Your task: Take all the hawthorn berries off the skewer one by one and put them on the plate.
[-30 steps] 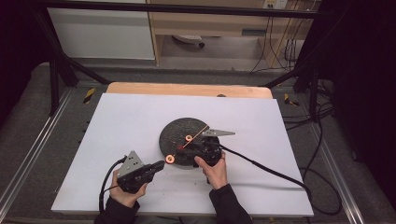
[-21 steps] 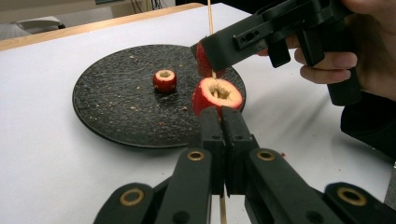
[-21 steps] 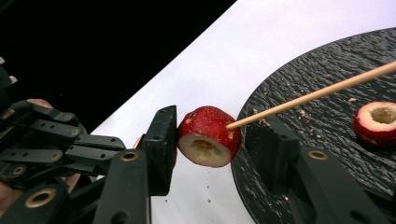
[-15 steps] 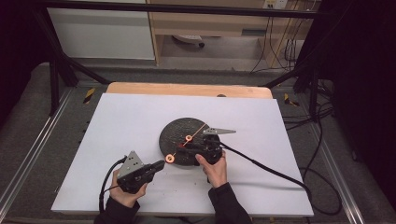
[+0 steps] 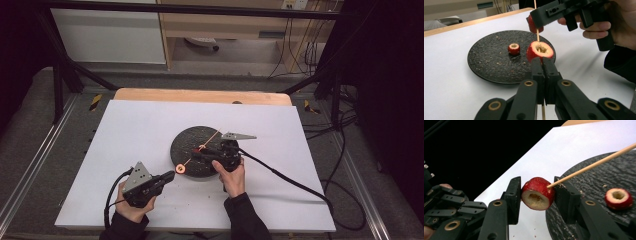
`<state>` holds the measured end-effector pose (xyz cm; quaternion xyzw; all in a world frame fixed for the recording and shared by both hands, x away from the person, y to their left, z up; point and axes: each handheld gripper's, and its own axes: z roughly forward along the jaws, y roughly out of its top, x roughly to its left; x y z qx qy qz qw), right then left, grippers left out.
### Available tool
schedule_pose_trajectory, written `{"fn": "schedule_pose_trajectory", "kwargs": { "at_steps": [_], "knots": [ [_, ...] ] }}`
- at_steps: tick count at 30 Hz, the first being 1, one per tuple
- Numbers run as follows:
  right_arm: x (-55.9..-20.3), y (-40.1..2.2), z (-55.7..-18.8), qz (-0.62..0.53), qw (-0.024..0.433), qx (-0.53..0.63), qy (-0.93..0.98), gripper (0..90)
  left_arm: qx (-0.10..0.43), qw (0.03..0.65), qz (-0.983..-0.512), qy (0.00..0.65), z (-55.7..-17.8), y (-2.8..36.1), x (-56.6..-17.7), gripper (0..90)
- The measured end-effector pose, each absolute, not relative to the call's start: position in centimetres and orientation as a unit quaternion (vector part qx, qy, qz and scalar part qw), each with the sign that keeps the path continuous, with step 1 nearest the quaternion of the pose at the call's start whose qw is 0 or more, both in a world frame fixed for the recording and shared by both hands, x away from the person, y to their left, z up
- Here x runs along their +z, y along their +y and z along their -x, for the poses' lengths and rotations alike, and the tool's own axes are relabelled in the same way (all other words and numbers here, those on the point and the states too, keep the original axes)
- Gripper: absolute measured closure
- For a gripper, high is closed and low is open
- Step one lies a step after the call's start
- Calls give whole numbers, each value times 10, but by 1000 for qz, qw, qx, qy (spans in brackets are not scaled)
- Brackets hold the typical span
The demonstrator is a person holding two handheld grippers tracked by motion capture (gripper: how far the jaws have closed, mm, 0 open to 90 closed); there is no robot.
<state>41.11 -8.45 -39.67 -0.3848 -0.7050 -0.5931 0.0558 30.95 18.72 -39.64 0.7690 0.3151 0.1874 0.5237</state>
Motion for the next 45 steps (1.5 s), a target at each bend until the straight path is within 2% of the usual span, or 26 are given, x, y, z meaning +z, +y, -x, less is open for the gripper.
{"fn": "schedule_pose_trajectory", "kwargs": {
  "at_steps": [45],
  "knots": [
    [-343,-148,-467,443,-62,-588,-674,594,189,536,-759,318,-307,199,-390,886]
  ]
}}
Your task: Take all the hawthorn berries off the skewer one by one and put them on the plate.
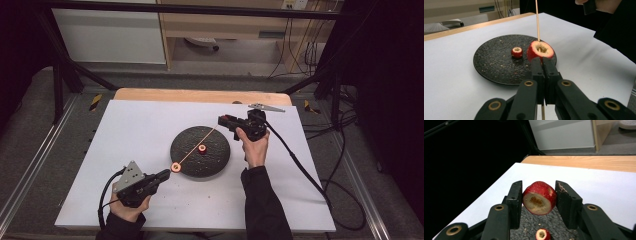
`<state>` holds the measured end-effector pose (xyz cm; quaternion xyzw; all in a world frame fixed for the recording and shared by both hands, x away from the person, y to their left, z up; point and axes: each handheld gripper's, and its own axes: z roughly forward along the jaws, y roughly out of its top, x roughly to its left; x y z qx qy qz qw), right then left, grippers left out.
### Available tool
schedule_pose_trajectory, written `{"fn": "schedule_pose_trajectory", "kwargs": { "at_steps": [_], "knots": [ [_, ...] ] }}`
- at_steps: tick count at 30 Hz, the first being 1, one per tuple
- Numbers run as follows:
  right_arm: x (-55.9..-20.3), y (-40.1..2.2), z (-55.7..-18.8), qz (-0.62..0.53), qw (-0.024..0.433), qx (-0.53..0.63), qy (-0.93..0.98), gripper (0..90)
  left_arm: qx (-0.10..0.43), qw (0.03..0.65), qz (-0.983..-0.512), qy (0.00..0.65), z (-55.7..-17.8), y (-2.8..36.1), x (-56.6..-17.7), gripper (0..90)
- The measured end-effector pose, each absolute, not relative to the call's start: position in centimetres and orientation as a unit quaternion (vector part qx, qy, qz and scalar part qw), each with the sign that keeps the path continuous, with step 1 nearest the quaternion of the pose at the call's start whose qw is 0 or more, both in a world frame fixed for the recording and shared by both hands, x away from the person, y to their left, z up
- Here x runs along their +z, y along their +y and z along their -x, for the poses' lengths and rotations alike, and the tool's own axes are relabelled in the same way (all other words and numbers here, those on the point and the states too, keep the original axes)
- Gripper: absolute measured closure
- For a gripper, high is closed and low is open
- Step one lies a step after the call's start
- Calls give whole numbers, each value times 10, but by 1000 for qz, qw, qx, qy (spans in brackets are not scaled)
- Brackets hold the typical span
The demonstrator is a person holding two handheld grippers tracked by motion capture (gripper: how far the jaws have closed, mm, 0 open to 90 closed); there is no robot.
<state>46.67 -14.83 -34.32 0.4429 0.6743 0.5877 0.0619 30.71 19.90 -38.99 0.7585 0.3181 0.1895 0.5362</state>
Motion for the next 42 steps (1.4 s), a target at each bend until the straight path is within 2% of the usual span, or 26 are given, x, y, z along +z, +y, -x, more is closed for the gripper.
{"fn": "schedule_pose_trajectory", "kwargs": {
  "at_steps": [8,26,33,39,42],
  "knots": [
    [-355,-155,-466,-452,67,573,680,593,191,537,-755,325,-309,202,-390,885],
    [-438,-108,-452,-448,26,472,759,591,190,531,-755,334,-312,203,-394,885],
    [-447,-104,-453,-449,29,455,768,588,187,528,-758,334,-313,201,-395,885],
    [-441,-106,-450,-440,39,459,771,521,187,526,-760,333,-313,200,-396,885],
    [-431,-109,-445,-432,40,477,764,453,187,527,-759,334,-313,201,-395,885]
  ]
}}
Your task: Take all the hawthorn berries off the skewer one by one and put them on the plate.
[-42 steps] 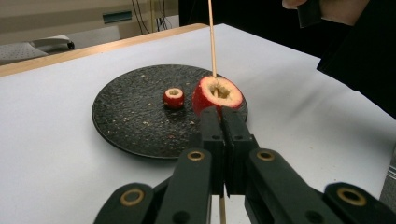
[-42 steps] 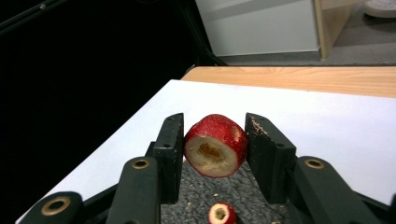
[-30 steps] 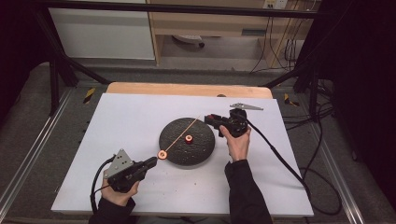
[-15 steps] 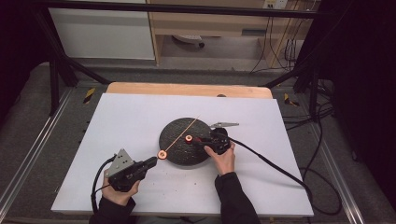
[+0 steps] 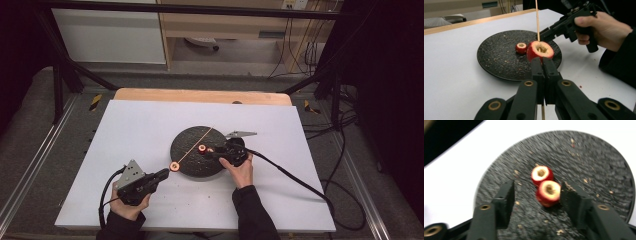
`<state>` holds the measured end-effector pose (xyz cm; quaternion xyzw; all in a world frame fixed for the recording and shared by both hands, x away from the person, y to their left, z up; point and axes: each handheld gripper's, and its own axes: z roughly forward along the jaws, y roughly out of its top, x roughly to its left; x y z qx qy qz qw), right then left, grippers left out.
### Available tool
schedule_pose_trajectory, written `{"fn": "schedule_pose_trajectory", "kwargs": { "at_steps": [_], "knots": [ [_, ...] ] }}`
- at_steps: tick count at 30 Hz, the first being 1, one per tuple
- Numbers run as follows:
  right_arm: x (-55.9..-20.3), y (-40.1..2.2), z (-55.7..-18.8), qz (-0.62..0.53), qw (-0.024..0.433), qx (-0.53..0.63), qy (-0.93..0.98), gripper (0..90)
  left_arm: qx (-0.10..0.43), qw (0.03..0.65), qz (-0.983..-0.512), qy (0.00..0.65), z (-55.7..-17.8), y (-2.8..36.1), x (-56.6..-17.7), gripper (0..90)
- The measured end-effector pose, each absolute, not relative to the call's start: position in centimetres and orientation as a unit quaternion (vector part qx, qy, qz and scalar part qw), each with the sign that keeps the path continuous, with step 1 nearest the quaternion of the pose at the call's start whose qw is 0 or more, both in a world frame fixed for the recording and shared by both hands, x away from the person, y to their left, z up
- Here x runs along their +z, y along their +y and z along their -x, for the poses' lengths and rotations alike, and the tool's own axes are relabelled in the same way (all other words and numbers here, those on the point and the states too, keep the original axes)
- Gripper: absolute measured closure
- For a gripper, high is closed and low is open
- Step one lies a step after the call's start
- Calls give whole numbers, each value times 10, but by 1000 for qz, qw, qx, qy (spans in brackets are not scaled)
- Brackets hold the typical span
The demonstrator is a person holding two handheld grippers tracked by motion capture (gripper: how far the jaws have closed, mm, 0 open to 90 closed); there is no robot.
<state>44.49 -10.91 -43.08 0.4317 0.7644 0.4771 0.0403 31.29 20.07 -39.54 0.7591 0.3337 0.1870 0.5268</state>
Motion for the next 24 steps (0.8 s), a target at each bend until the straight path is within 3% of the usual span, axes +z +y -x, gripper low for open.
{"fn": "schedule_pose_trajectory", "kwargs": {
  "at_steps": [6,11,16,24],
  "knots": [
    [-413,-113,-428,-415,26,519,747,275,187,525,-761,332,-313,198,-396,885],
    [-406,-114,-414,-403,12,539,740,177,189,523,-762,333,-314,196,-397,885],
    [-405,-112,-402,-395,-4,549,737,141,190,519,-766,329,-316,187,-398,885],
    [-406,-110,-389,-381,-15,556,739,155,189,517,-774,313,-319,165,-394,885]
  ]
}}
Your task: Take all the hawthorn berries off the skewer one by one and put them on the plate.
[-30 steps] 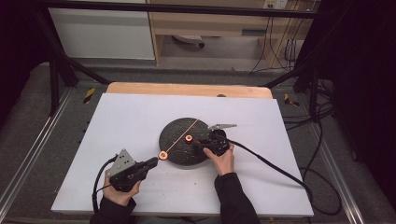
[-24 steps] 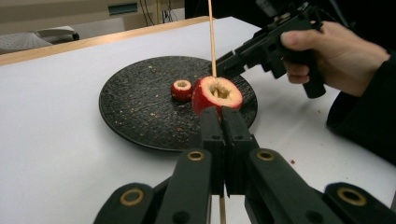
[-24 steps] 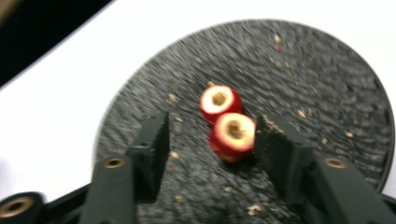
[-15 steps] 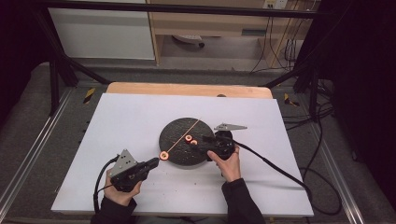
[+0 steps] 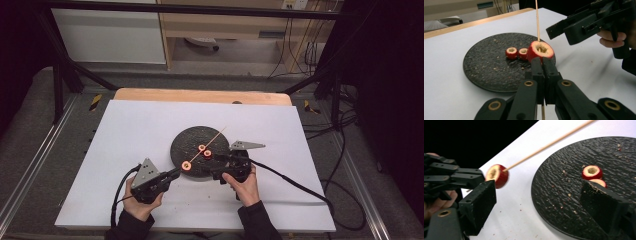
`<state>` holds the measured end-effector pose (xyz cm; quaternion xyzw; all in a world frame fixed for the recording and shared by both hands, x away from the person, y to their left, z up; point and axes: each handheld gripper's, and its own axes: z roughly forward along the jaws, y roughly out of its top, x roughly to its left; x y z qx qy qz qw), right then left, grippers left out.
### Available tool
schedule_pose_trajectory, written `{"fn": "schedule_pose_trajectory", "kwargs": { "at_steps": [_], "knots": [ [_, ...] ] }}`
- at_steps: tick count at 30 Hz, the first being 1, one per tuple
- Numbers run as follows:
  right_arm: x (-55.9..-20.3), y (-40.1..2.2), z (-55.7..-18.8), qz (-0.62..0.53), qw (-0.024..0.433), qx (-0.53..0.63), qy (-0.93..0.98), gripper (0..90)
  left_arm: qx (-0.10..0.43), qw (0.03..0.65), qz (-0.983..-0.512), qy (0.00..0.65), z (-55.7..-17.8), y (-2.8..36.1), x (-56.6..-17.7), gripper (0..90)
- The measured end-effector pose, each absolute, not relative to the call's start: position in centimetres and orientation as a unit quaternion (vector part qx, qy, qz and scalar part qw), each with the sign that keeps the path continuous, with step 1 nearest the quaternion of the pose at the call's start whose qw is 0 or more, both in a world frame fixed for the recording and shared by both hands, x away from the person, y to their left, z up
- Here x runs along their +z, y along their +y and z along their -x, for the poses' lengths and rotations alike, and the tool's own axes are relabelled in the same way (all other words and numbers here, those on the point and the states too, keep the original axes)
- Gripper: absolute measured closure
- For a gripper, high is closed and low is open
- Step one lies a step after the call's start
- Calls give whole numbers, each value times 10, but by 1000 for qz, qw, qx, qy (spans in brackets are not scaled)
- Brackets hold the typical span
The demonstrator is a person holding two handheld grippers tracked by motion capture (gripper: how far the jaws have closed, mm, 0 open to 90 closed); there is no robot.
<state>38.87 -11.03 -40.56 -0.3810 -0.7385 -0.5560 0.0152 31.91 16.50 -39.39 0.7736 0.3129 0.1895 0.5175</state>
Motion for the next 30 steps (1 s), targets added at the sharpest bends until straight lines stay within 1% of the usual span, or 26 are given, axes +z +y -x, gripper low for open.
{"fn": "schedule_pose_trajectory", "kwargs": {
  "at_steps": [5,10,18,26,30],
  "knots": [
    [-405,-111,-384,376,22,-562,-737,206,188,515,-780,302,-320,152,-394,885],
    [-406,-110,-382,370,37,-569,-734,284,188,514,-783,295,-321,145,-394,885],
    [-407,-109,-382,361,59,-575,-732,435,184,516,-785,290,-320,139,-394,885],
    [-409,-108,-383,352,82,-574,-735,548,182,519,-784,288,-319,138,-395,885],
    [-409,-108,-383,347,91,-577,-734,590,180,520,-784,288,-319,139,-395,885]
  ]
}}
